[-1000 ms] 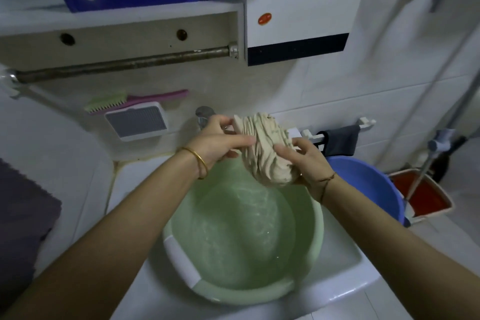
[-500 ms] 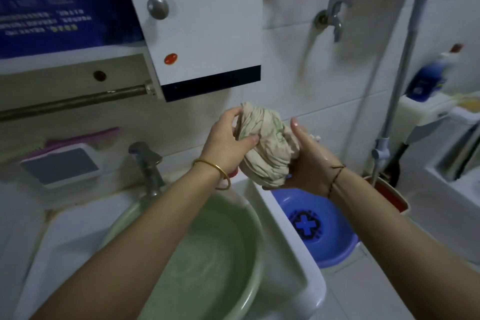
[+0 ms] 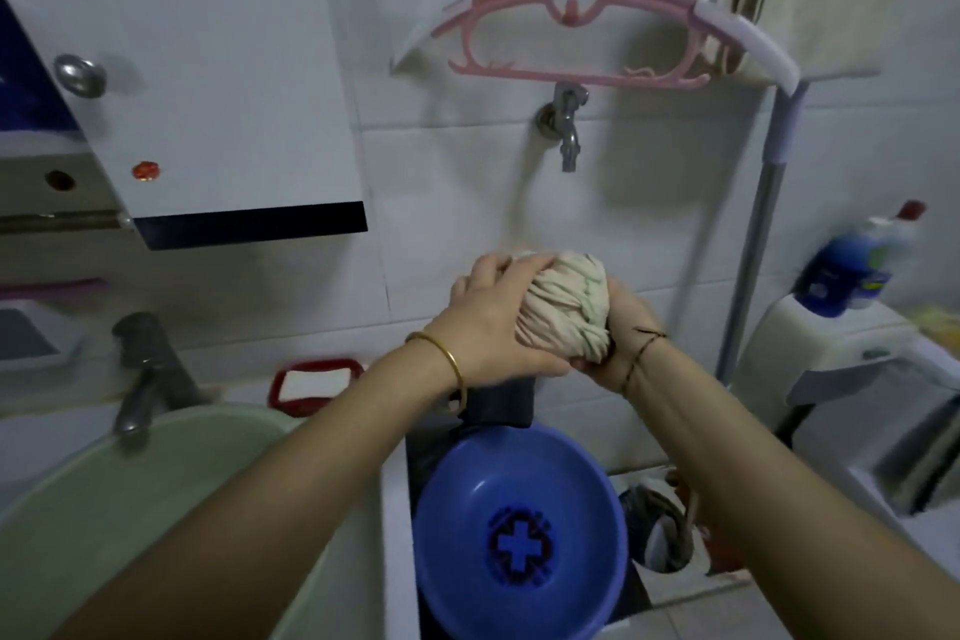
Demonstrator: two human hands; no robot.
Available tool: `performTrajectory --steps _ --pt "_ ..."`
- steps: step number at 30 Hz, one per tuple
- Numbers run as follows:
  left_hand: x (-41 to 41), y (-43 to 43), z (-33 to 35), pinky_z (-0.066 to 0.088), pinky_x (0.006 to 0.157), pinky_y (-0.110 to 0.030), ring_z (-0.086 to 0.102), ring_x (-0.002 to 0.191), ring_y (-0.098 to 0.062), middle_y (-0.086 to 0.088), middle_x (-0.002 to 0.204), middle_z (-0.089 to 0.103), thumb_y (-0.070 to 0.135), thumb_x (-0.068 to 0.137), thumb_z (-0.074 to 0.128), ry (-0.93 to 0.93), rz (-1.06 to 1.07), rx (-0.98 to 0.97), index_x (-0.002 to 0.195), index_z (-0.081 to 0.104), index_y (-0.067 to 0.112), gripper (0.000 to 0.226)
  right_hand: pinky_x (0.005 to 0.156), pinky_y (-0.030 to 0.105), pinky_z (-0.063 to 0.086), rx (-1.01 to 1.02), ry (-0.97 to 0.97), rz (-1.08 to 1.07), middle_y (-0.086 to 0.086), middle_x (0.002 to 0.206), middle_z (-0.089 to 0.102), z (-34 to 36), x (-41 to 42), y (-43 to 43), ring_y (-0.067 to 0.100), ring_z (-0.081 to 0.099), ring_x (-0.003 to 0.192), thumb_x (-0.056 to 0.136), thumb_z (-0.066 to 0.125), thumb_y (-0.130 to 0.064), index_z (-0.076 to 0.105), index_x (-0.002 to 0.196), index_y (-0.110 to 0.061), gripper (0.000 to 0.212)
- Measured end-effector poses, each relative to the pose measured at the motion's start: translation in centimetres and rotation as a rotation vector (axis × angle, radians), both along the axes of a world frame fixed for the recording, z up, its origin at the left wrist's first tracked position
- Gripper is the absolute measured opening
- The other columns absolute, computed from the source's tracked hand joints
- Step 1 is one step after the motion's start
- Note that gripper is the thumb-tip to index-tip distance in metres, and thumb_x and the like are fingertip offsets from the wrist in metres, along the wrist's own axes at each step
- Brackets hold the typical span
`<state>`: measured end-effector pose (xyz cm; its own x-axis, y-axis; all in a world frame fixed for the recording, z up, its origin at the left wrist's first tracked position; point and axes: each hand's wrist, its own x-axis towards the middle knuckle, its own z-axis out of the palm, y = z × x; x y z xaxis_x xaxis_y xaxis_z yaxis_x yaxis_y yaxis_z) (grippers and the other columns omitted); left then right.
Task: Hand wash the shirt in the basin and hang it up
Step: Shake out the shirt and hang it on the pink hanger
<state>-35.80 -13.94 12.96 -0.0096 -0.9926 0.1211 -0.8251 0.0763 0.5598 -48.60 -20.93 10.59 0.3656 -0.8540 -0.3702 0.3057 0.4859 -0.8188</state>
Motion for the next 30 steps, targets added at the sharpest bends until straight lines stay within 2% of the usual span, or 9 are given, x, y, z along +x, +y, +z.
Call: performTrajectory --steps 3,6,8,13,16,20,24,27,30 --pt "-0.7 -1.5 0.4 0.04 0.095 -0.032 0.045 0.11 -0.025 -0.005 0.119 0.045 0.04 0.068 0.079 -0.06 0.047 -0.147 0.125 0.05 0.025 0.065 0.042 0.021 0.05 0.01 -0.018 0.175 0.001 0.08 0.071 1.0 -2.3 -0.7 0.015 0.067 0.057 0.091 0.035 -0.061 0.065 0.102 -0.017 0.054" --pt "-0.4 -2.7 0.8 0.047 0.077 -0.033 0.058 0.091 -0.022 -0.005 0.099 0.059 0.035 0.077 0.073 0.214 0.11 -0.153 0.102 0.056 0.012 0.038 0.055 0.025 0.05 -0.148 0.094 0.237 0.004 0.076 0.057 1.0 -4.3 -1.3 0.016 0.056 0.061 0.088 0.038 -0.065 0.062 0.1 -0.013 0.059" --pt "-0.3 -3.2 0.8 0.054 0.078 -0.036 0.063 0.09 -0.021 -0.004 0.098 0.065 0.039 0.084 0.066 0.479 0.19 -0.064 0.105 0.058 0.01 0.036 0.062 0.029 0.048 -0.307 0.203 0.238 0.002 0.074 0.047 1.3 -5.3 -1.6 0.016 0.048 0.065 0.085 0.052 -0.057 0.058 0.091 -0.015 0.042" --pt "-1.5 -3.9 1.0 0.056 0.066 -0.031 0.064 0.077 -0.022 -0.008 0.087 0.068 0.056 0.093 0.038 0.628 0.3 0.058 0.097 0.061 0.016 0.047 0.074 0.027 0.055 -0.684 0.334 0.361 -0.003 0.102 0.069 1.0 -6.4 -2.3 0.016 0.067 0.093 0.079 0.07 -0.033 0.061 0.11 -0.021 0.035" --pt "-2.0 -4.9 1.1 0.057 0.073 -0.036 0.066 0.084 -0.028 -0.015 0.095 0.07 0.064 0.092 0.025 0.641 0.332 0.155 0.105 0.064 0.007 0.07 0.076 0.04 0.056 -0.618 0.26 0.175 0.012 0.106 0.069 -0.5 -5.9 -3.4 0.029 0.067 0.094 0.076 0.071 -0.02 0.057 0.116 -0.007 0.044" --pt "-2.6 -5.3 1.0 0.057 0.074 -0.037 0.067 0.091 -0.025 -0.012 0.101 0.07 0.071 0.087 0.025 0.761 0.291 0.274 0.11 0.065 0.013 0.074 0.07 0.035 0.055 -0.425 0.142 -0.126 0.012 0.083 0.067 -0.2 -5.9 -4.6 0.024 0.065 0.074 0.088 0.061 -0.011 0.062 0.094 -0.005 0.009" --pt "-3.3 -5.8 0.8 0.057 0.073 -0.039 0.065 0.102 -0.024 -0.009 0.119 0.064 0.076 0.077 0.04 0.958 0.148 0.334 0.129 0.049 0.018 0.079 0.084 0.048 0.055 -0.122 -0.032 -0.081 0.019 0.101 0.07 0.3 -5.8 -5.1 0.033 0.068 0.089 0.086 0.065 -0.03 0.066 0.108 0.0 0.037" --pt "-3.6 -5.9 0.5 0.058 0.071 -0.037 0.062 0.1 -0.018 -0.001 0.123 0.053 0.047 0.074 0.07 0.881 0.144 0.246 0.133 0.024 0.025 0.078 0.083 0.041 0.055 -0.035 -0.1 0.082 0.018 0.113 0.067 0.8 -5.9 -4.8 0.031 0.067 0.095 0.091 0.05 -0.04 0.065 0.115 -0.006 0.044" --pt "-3.5 -6.4 -0.4 0.056 0.073 -0.036 0.061 0.094 -0.017 0.0 0.109 0.057 0.013 0.084 0.068 0.758 0.181 0.101 0.131 0.034 0.016 0.058 0.07 0.034 0.057 -0.072 -0.117 0.133 0.013 0.093 0.073 1.0 -6.6 -5.0 0.026 0.07 0.079 0.093 0.048 -0.038 0.069 0.101 -0.008 0.037"
